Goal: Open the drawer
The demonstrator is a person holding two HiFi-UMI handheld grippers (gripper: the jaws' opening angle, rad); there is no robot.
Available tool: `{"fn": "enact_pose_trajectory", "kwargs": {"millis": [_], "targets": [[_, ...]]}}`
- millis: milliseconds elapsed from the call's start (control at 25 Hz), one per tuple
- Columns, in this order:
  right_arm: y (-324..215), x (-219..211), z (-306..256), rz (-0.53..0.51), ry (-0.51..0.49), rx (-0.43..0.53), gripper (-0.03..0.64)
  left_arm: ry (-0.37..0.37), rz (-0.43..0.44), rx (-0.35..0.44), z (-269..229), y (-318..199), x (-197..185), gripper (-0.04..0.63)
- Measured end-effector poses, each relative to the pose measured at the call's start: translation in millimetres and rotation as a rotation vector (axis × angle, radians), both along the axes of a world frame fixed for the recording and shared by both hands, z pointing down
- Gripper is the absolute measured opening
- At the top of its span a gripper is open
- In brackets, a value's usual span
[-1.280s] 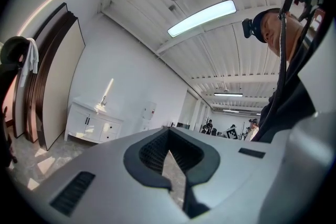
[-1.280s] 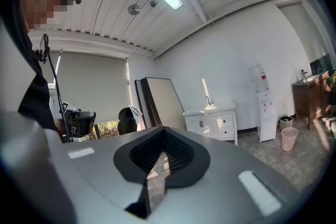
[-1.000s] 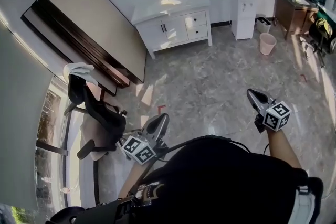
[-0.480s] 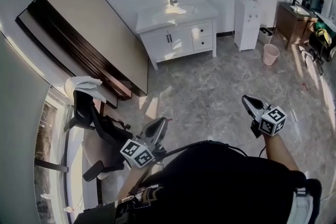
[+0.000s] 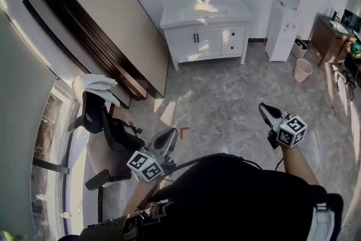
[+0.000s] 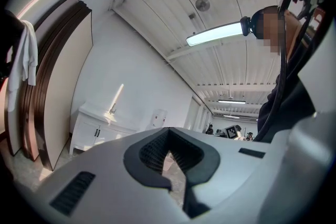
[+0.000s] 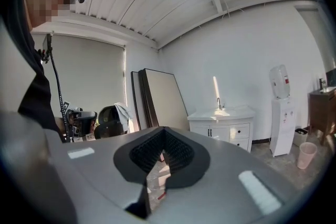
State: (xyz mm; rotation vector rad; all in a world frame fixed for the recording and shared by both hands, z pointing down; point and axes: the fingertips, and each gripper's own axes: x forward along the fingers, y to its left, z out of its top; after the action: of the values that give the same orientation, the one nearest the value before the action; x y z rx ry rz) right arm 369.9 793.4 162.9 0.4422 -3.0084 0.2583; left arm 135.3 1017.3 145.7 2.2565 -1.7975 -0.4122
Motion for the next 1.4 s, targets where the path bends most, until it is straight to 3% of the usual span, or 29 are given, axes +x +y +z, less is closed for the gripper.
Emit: {"fn": "enact_pose_trajectory", "kwargs": {"millis": [400,800,1120,1400], "targets": [[-133.0,-54.8,4.8,-0.148,-0.012,-0.031,0.002,-0.033,-0.136,-0.003,-15.6,-102.3,-19.7,0.002],[-278.3,-71.3,-6.4,-0.236,-0.035,-0.024,0.002,-0.026,-0.244,-0.022,-27.4,-225.5,-9.9,0.002],[-330.0,-92.5,14.5,-0.226,-0.028,-0.059,0.002,-0.012,-0.221,-0.055,-14.1,-285.9,-33.0,0.002],[-352.9,-118.1,21.7,-0.145,0.003,-0.050,0.002,-0.009,-0.134,-0.034,-6.0,-324.2,-79.5,0.002]]}}
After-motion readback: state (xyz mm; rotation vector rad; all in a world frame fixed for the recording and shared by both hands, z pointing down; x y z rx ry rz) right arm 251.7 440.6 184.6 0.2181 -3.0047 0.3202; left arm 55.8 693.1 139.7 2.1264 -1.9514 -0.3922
